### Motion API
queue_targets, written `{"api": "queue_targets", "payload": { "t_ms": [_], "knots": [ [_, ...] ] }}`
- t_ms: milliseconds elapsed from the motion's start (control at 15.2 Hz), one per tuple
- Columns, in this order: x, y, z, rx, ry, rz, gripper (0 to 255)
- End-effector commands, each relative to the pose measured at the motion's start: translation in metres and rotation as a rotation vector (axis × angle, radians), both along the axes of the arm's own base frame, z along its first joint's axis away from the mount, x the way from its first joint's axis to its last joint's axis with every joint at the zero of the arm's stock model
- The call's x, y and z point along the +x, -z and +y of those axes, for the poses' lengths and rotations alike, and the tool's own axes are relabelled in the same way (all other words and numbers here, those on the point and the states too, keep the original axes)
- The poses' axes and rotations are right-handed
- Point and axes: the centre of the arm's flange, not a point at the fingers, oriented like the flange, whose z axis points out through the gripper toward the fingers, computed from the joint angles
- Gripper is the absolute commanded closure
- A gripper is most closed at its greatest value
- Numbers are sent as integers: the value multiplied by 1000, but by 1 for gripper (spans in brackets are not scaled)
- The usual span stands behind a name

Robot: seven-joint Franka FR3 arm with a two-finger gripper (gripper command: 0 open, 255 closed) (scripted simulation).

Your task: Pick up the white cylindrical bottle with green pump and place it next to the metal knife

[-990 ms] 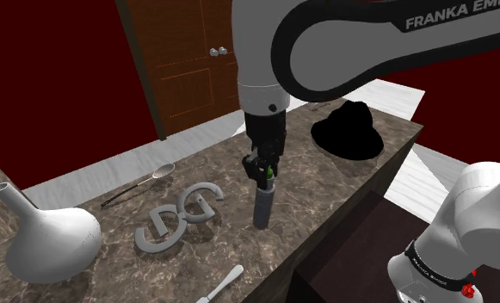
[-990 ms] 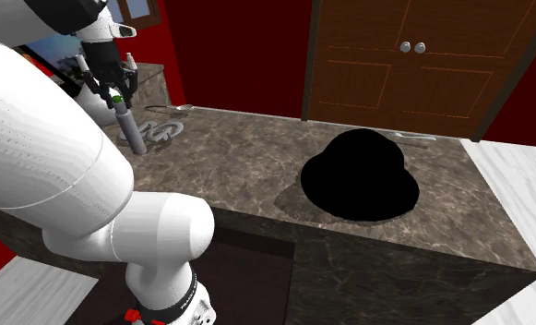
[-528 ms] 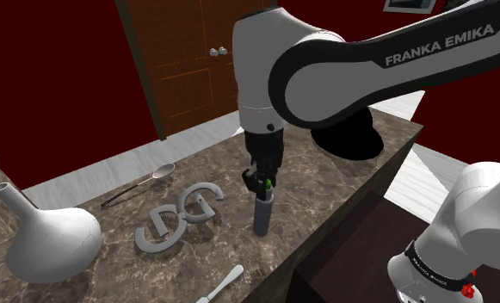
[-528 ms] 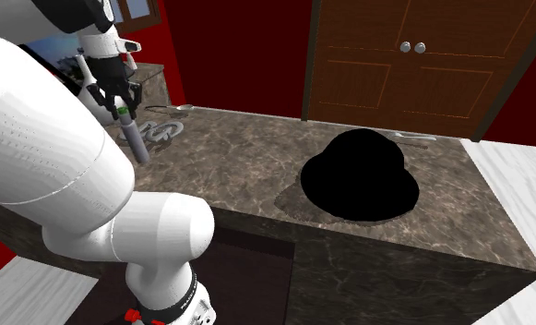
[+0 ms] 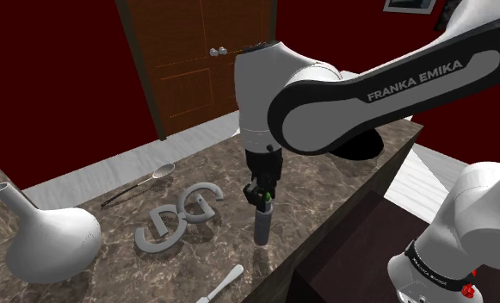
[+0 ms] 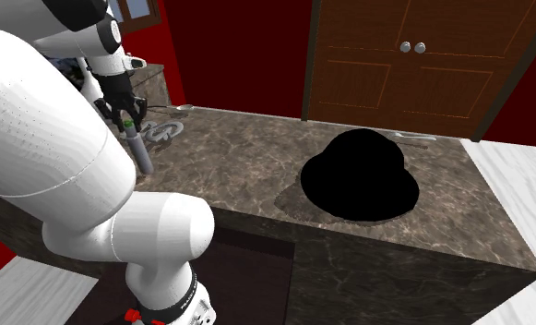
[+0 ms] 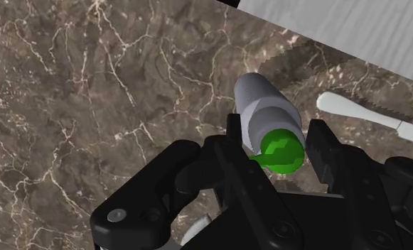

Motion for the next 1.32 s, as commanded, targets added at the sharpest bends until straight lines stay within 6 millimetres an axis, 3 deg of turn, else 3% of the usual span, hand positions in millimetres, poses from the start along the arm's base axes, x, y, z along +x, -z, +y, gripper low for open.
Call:
{"api": "queue_targets", "payload": {
  "t_ms": [0,528,594,924,1188,1254],
  "knots": [
    [0,10,1,0,0,-1,255],
    [0,12,1,0,0,-1,255],
    [0,12,1,0,0,-1,0],
    [0,12,1,0,0,-1,0],
    [5,-38,2,0,0,-1,0],
    [5,-38,2,0,0,-1,0]
  ]
}}
